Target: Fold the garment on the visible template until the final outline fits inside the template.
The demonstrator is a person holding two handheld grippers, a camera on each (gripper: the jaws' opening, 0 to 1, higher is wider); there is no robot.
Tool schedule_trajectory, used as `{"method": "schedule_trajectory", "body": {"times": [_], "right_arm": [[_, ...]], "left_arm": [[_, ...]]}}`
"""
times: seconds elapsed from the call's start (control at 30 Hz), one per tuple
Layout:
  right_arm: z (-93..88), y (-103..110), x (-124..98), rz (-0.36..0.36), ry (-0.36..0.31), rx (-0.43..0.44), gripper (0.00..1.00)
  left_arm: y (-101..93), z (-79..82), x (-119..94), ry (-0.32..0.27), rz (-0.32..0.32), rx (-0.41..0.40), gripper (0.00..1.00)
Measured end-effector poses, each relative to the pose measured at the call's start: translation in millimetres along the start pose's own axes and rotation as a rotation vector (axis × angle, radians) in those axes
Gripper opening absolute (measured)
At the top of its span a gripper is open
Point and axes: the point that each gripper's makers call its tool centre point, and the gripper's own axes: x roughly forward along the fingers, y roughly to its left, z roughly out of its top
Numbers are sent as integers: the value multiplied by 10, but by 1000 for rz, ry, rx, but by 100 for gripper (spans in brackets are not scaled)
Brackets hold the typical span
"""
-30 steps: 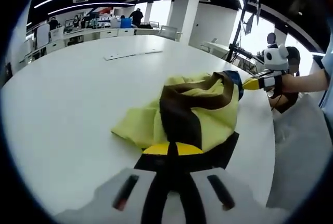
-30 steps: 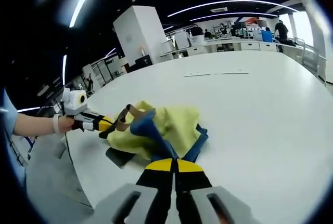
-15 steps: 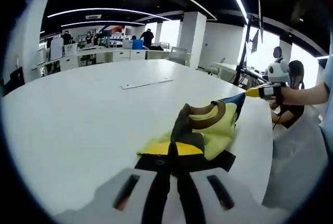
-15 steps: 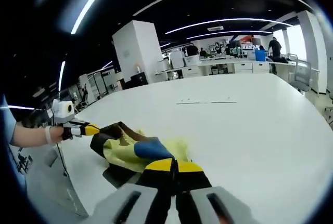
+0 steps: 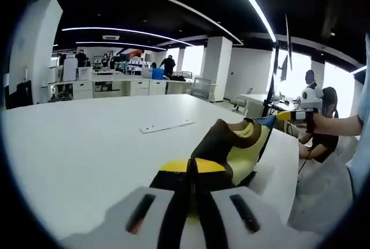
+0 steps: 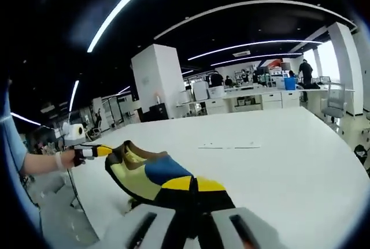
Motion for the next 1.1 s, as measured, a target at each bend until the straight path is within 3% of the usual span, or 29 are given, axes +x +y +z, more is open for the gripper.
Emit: {"method": "schedule_trajectory", "body": {"times": [0.1, 0.4, 0.53, 0.6, 0.63, 0.77, 0.87, 0.97, 1.1], "right_arm": [[176, 54, -69, 15, -37, 1, 0], [746, 257, -306, 73, -169, -7, 0], [1047, 345, -414, 100, -238, -6, 0], [1206, 385, -440, 103, -267, -57, 0], [1307, 399, -454, 107, -289, -78, 0], [1548, 365, -465, 118, -347, -97, 0], [1569, 257, -375, 114, -339, -114, 0], [1441, 98, -197, 102, -292, -105, 0], [1230, -131, 69, 82, -241, -79, 0]], "left_arm": [[-19, 119, -35, -22, -4, 10, 0], [-159, 682, -223, -118, -20, 48, 0], [-219, 1026, -317, -186, -32, 82, 0], [-264, 1270, -367, -258, -48, 48, 0], [-305, 1380, -385, -286, -67, 71, 0], [-291, 1586, -396, -336, -66, 72, 0], [-225, 1639, -346, -353, -71, 57, 0], [-104, 1433, -137, -282, -65, 54, 0], [31, 1230, 82, -234, -61, 21, 0]]}}
